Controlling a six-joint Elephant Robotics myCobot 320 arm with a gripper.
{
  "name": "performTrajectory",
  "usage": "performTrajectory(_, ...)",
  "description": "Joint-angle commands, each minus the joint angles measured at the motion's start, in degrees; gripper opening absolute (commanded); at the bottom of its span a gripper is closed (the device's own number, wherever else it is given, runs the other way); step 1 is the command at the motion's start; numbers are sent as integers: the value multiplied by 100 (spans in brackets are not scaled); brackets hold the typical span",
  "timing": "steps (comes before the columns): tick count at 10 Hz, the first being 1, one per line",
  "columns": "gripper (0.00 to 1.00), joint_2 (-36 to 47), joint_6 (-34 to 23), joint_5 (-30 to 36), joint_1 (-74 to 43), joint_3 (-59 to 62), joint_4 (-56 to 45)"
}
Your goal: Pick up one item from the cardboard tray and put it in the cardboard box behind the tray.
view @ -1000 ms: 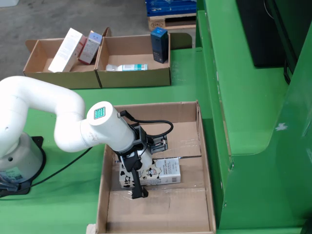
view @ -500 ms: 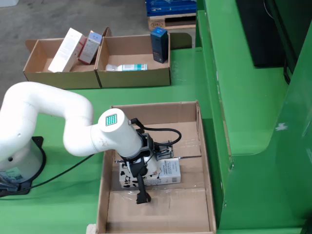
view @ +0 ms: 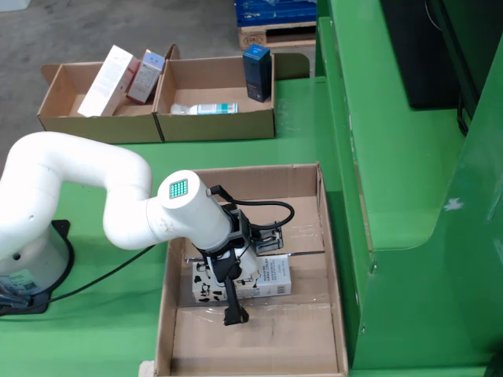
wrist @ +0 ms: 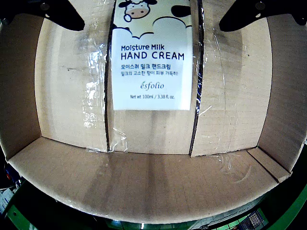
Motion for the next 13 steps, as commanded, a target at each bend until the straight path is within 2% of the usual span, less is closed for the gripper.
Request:
performTrajectory(1, 100, 142, 5, 25, -16, 156, 58)
performTrajectory(3, 100, 142, 5, 25, -16, 156, 58)
performTrajectory(13, 0, 142, 5, 25, -16, 156, 58)
